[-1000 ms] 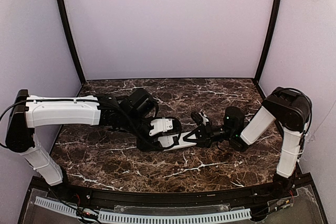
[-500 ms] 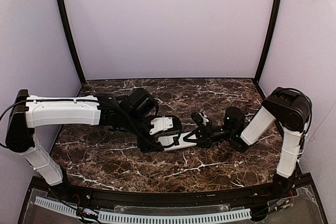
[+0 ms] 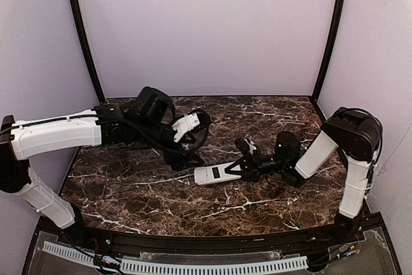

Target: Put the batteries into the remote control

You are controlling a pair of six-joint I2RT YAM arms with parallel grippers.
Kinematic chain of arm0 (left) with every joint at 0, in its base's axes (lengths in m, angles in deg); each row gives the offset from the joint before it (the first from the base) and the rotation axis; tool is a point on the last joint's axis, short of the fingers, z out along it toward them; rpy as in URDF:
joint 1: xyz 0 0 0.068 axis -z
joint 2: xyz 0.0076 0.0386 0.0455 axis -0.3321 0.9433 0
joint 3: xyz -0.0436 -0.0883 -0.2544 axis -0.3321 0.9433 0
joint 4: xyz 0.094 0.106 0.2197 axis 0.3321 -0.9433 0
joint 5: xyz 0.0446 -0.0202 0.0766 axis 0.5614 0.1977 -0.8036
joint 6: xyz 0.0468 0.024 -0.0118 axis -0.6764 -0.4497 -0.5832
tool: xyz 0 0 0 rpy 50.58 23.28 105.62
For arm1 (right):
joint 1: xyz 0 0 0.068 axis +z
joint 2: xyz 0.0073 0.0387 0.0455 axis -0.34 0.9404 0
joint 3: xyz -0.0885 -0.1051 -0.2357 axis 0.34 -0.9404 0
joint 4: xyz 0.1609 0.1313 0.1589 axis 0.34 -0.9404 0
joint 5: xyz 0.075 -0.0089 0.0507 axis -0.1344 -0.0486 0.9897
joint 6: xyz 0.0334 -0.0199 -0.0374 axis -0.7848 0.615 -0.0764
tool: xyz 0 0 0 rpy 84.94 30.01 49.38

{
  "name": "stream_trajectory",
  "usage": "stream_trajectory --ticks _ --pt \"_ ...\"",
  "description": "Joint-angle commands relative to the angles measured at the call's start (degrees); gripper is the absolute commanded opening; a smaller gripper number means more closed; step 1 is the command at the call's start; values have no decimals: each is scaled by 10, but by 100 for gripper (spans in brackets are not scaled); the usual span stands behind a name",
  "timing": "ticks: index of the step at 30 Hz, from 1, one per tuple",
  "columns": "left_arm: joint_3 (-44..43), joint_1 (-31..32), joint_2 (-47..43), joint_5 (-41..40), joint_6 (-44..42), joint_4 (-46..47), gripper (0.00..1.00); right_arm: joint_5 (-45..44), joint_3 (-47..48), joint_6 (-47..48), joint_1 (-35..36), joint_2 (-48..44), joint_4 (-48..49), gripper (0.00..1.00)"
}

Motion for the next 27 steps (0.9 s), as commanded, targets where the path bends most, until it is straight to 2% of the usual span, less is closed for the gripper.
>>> stream_trajectory --ticks 1,6,12,16,20,27 --pt "34 -58 -58 84 126 87 82 -6 3 8 -6 -9 102 0" --pt "82 -106 -61 120 281 171 71 -25 9 5 -7 -5 125 0" --pt "133 -109 -56 113 410 247 59 -57 25 1 -7 3 147 0" --pt "154 -109 -51 99 474 272 55 -70 33 -1 -7 13 160 0" --pt "165 -109 -41 95 498 275 55 -79 37 -2 -8 21 175 0" --pt "168 -109 -32 80 519 262 64 -90 41 7 -14 15 185 0"
